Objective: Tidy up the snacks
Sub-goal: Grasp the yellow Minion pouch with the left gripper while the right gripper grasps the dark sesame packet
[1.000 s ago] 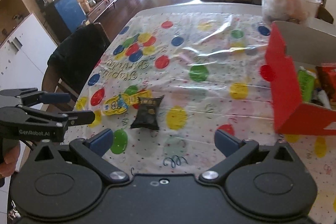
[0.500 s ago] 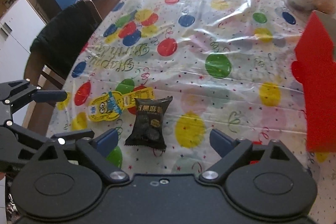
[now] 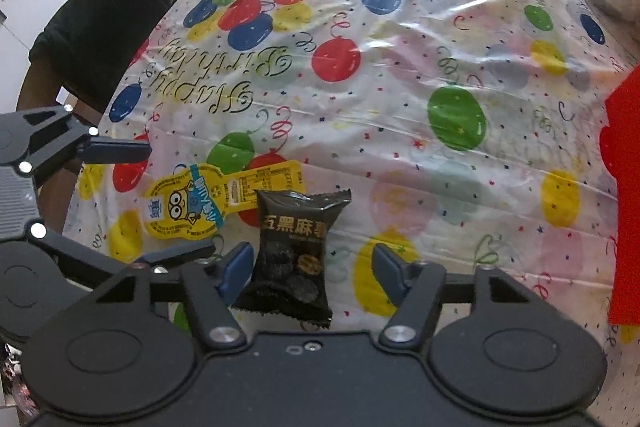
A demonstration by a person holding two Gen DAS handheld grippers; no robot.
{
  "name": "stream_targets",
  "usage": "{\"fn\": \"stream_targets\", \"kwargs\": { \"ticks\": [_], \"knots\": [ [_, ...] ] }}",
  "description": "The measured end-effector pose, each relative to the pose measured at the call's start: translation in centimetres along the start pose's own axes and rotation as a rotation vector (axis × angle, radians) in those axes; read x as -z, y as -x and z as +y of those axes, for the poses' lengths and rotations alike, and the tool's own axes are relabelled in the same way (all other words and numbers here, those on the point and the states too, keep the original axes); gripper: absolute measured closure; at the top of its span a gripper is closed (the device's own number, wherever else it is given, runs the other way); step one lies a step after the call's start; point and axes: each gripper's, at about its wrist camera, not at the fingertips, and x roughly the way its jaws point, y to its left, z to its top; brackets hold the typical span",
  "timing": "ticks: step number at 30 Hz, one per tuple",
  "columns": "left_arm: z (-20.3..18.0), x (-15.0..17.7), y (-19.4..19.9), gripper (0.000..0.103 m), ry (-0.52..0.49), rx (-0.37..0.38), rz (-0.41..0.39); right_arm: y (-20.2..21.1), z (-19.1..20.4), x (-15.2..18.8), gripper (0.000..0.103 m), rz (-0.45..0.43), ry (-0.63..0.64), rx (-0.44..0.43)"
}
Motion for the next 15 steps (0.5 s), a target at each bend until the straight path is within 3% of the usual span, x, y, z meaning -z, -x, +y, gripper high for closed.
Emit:
{"fn": "stream_targets", "kwargs": {
  "ticks": [9, 15],
  "knots": [
    [-0.8, -0.2, -1.1, 0.022, -0.013, -0.031, 0.012, -0.6, 0.2, -0.2, 0.048, 0.003, 0.029, 0.026],
    [-1.7, -0.4, -0.7, 0.047, -0.015, -0.029, 0.007, -0.5, 0.4, -0.1, 0.067, -0.007, 0.042, 0.014]
  ]
}}
